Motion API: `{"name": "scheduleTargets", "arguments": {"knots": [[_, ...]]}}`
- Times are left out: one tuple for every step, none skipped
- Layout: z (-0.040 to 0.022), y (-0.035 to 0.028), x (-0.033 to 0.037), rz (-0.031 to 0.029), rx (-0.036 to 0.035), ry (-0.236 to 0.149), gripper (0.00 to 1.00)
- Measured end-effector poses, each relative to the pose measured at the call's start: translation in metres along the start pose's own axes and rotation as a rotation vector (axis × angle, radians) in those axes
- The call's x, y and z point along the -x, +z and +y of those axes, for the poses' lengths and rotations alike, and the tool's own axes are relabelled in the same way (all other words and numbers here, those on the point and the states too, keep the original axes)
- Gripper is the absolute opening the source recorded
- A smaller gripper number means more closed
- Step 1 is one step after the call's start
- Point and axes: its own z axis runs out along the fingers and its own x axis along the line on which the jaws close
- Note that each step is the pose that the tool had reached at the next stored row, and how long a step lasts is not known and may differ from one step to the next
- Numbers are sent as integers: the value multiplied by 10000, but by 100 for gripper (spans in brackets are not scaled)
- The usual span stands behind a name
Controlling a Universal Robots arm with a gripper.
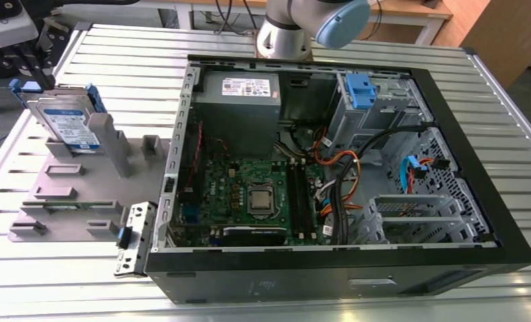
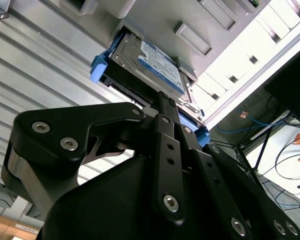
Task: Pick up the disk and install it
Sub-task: 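Pick up the disk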
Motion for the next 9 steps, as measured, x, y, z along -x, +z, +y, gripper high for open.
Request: {"name": "scheduleTargets", "arguments": {"knots": [[0,0,0,0,0,0,11],[0,0,0,0,0,0,11],[0,0,0,0,0,-1,11],[0,0,0,0,0,-6,11],[0,0,0,0,0,-11,11],[0,-1,0,1,0,-26,11],[0,-1,0,3,-1,-62,11],[0,-1,0,7,-2,-130,11],[0,-1,0,10,-3,-221,11]]}}
